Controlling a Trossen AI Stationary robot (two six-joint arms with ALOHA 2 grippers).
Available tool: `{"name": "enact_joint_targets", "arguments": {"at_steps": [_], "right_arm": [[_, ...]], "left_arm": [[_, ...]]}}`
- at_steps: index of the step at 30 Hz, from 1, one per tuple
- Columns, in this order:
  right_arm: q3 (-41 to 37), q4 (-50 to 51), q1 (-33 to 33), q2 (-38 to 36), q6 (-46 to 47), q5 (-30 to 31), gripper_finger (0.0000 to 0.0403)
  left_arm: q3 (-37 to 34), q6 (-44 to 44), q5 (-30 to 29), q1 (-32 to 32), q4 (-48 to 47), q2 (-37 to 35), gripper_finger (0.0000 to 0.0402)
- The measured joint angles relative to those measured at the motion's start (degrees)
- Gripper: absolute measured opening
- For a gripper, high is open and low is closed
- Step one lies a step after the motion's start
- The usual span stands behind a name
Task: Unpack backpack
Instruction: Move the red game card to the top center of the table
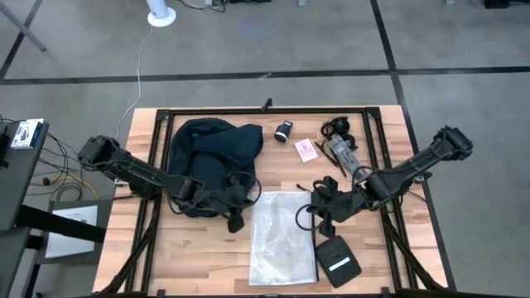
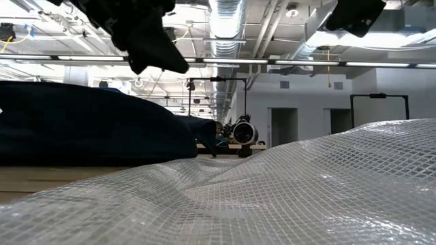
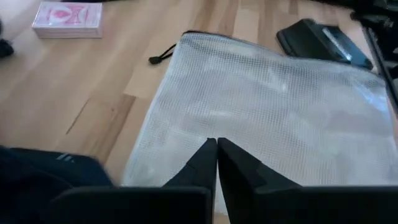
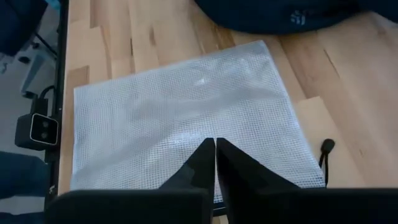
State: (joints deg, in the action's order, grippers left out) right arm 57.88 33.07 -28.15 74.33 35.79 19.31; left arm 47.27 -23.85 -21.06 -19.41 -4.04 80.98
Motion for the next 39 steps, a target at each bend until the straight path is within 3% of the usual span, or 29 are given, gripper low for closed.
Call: {"name": "enact_joint_targets", "arguments": {"at_steps": [4, 9, 14, 22, 30, 34, 39], "right_arm": [[-0.86, 0.27, 1.86, 0.04, -0.03, 0.88, 0.0008], [-0.87, -1.75, 5.80, 0.02, -2.05, 1.62, 0.0009], [-0.87, -6.15, 10.00, 0.02, -4.37, 1.91, 0.0009], [-0.87, -6.43, 10.76, 0.02, -4.30, 1.90, 0.0009], [-0.87, -8.39, 9.69, 0.02, -2.01, 1.67, 0.0009], [-0.87, -8.28, 9.21, 0.02, 1.87, 1.68, 0.0009], [-0.96, -7.86, 7.39, 1.40, 3.42, 1.66, 0.0010]], "left_arm": [[-0.02, -0.02, -0.23, -0.08, -8.10, -5.85, 0.0000], [-0.02, -0.52, -4.81, 0.03, -17.11, -15.11, 0.0000], [-1.00, 0.35, -7.62, 0.32, -21.32, -19.69, 0.0000], [-4.54, -9.62, -10.49, -1.28, -16.46, -14.58, 0.0015], [-4.48, -9.24, -9.88, -3.83, -5.29, -4.86, 0.0074], [-2.34, -6.33, -8.65, -3.78, -6.62, -4.70, 0.0110], [1.00, -2.17, -8.68, -3.36, -10.80, -9.77, 0.0147]]}}
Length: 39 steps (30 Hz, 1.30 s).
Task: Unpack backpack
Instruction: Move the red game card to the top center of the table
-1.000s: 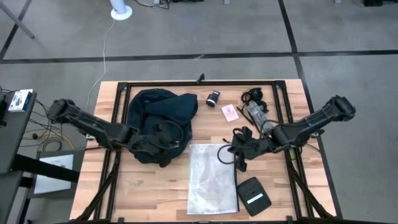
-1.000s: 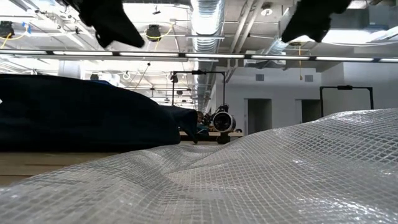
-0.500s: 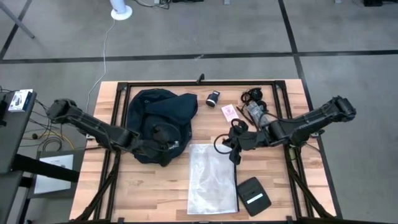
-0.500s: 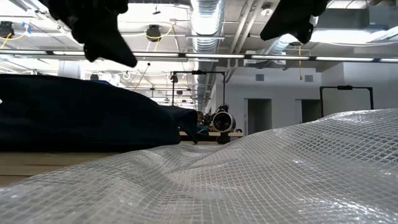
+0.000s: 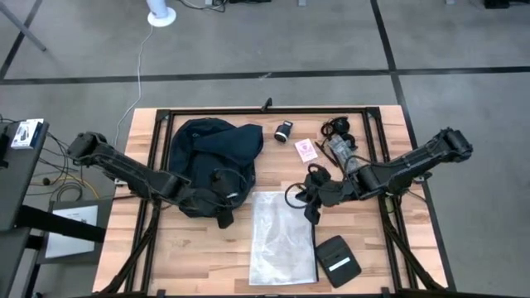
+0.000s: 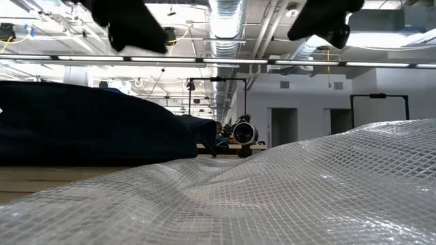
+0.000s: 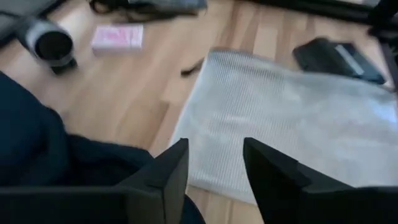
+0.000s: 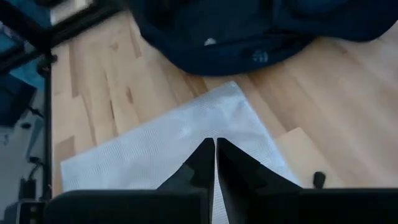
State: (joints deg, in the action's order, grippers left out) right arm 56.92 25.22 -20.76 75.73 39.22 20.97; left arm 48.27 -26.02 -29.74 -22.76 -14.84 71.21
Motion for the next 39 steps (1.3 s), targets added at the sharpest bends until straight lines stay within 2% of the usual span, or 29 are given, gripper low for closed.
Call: {"name": "enact_joint_targets", "arguments": {"at_steps": [4, 9, 14, 22, 31, 35, 39], "right_arm": [[0.06, -1.07, -0.72, 3.52, 1.36, 0.00, 0.0029], [0.06, -8.36, 0.12, 9.39, 1.95, 0.04, 0.0083], [0.50, -14.68, 2.39, 13.41, 3.50, -0.65, 0.0141], [1.87, -14.66, 6.99, 15.86, 9.01, -6.77, 0.0213], [1.95, -12.14, 12.40, 14.59, 1.66, -9.11, 0.0219], [1.98, -7.65, 15.62, 14.37, 1.07, -9.14, 0.0226], [1.98, -0.19, 18.27, 14.37, 0.76, -9.15, 0.0252]], "left_arm": [[1.16, 2.78, 0.19, -0.02, -5.46, -5.84, 0.0164], [1.16, 2.57, 0.11, 1.17, -15.29, -12.45, 0.0167], [0.37, 3.16, 0.26, 1.14, -20.51, -15.30, 0.0166], [-6.11, 5.85, 1.31, 1.14, -9.72, -14.06, 0.0166], [-8.16, 3.69, 6.65, 2.44, 2.46, -10.83, 0.0166], [-8.32, 1.20, 8.31, 4.24, 2.67, -7.62, 0.0165], [-8.32, -1.68, 8.29, 5.32, 4.09, -4.17, 0.0165]]}}
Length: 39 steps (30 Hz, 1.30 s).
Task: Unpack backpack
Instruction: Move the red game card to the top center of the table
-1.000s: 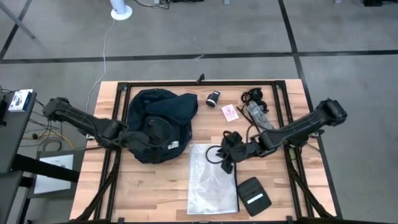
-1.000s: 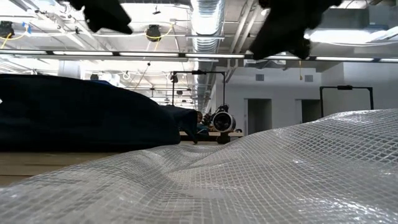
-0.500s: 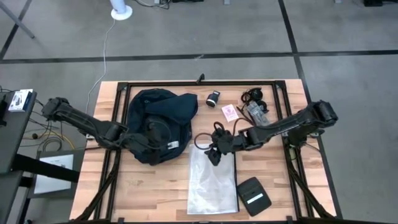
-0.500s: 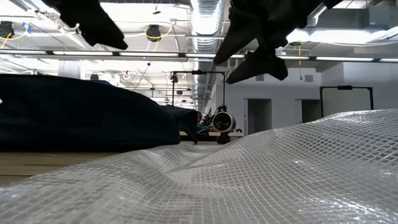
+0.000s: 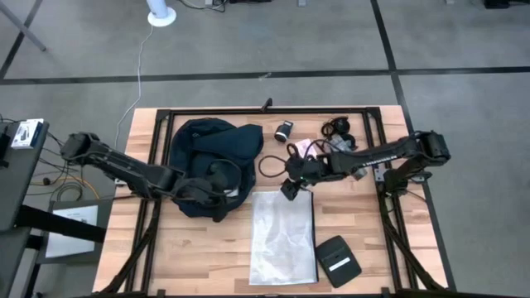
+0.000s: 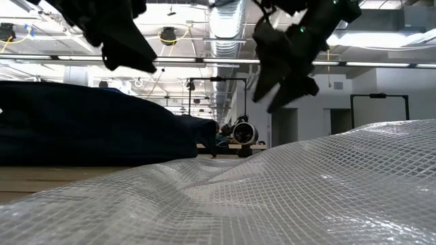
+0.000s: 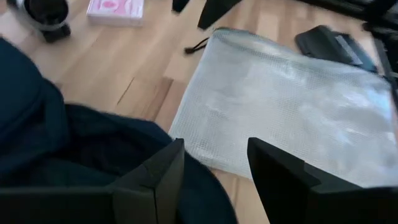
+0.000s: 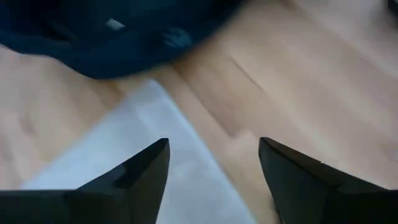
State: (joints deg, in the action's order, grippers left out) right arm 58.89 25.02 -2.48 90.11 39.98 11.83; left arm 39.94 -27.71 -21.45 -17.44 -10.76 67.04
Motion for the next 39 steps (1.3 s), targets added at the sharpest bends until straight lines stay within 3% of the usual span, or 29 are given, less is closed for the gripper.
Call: {"name": "enact_joint_targets", "arguments": {"at_steps": [10, 21, 32, 39], "right_arm": [[-0.02, 15.00, 11.35, 0.00, 2.20, -1.64, 0.0333], [-0.02, 15.49, 24.06, 0.00, 0.05, -3.14, 0.0396], [-0.02, 14.45, 23.90, 0.00, -2.94, -3.09, 0.0400], [-0.02, 15.25, 17.30, -0.01, -2.71, -3.14, 0.0400]], "left_arm": [[0.00, -2.22, -0.08, -0.55, 1.54, 4.16, 0.0165], [0.00, -2.23, -4.35, -0.47, 1.65, 4.38, 0.0165], [0.00, -4.72, -8.51, -0.66, 6.05, 4.38, 0.0165], [0.02, -3.32, -8.40, -2.20, 8.49, 4.33, 0.0165]]}}
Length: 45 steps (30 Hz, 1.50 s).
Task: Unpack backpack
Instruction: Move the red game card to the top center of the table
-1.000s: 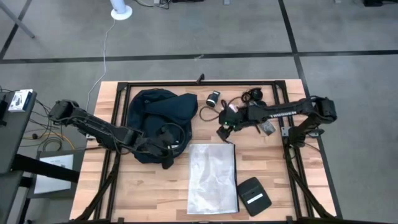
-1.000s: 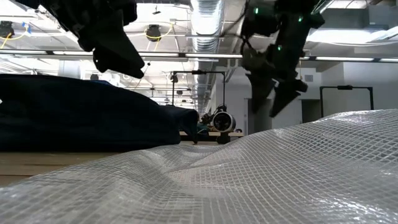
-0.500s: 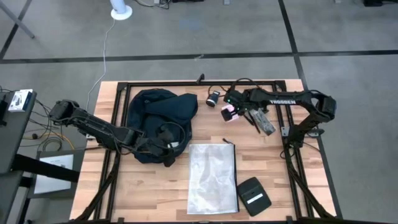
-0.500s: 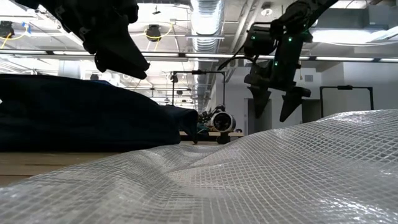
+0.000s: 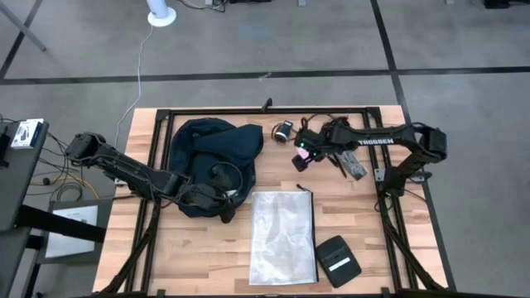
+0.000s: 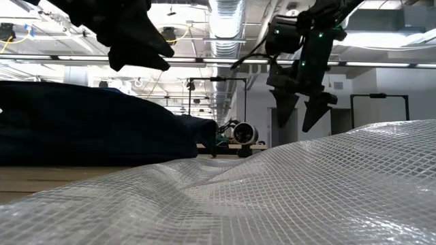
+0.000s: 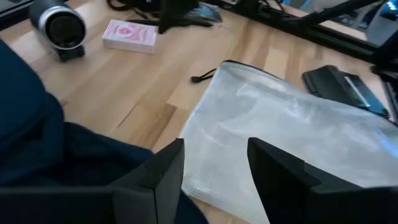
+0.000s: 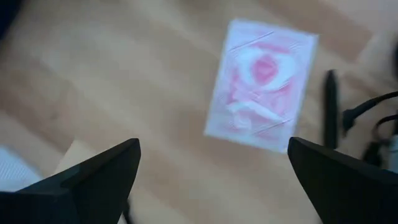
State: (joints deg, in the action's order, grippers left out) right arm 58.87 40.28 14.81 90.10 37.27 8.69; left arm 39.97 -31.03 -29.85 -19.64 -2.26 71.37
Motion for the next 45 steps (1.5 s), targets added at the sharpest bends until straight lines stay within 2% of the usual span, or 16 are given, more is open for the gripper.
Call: {"name": "enact_joint_targets", "arguments": {"at_steps": [6, 11, 14, 19, 21, 27, 37, 42, 45], "right_arm": [[0.00, 1.22, -7.65, 0.01, 0.70, -0.04, 0.0400], [0.00, 0.99, -13.95, 0.00, 4.09, -0.06, 0.0400], [0.00, 0.60, -17.86, 0.01, 5.38, -0.04, 0.0400], [0.00, -1.68, -23.26, 0.00, 7.99, -0.05, 0.0395], [0.00, -3.48, -24.46, 0.01, 9.12, 0.00, 0.0392], [0.00, -9.61, -25.01, 0.01, 9.43, 0.20, 0.0389], [0.00, -8.99, -23.57, 0.01, 10.76, 0.39, 0.0389], [0.00, -8.99, -22.41, 0.01, 10.46, 0.37, 0.0389], [0.00, -8.99, -21.47, -0.01, 10.48, 0.39, 0.0389]], "left_arm": [[0.00, 0.06, -0.29, 0.94, -3.51, -1.26, 0.0165], [0.04, 0.60, -0.50, 2.90, -6.93, -6.03, 0.0148], [0.04, 2.58, 0.66, 3.89, -10.50, -10.43, 0.0111], [0.04, 4.20, 1.75, 5.00, -16.34, -17.03, 0.0020], [0.04, 3.87, 1.78, 5.26, -17.71, -18.31, 0.0007], [0.04, 6.78, 2.71, 5.88, -15.72, -17.52, 0.0043], [0.04, 4.95, 3.06, 5.84, -12.23, -8.48, 0.0152], [0.04, 6.52, 4.71, 5.77, -1.48, -4.84, 0.0198], [0.04, 8.81, 8.16, 5.77, 4.12, -3.41, 0.0222]]}}
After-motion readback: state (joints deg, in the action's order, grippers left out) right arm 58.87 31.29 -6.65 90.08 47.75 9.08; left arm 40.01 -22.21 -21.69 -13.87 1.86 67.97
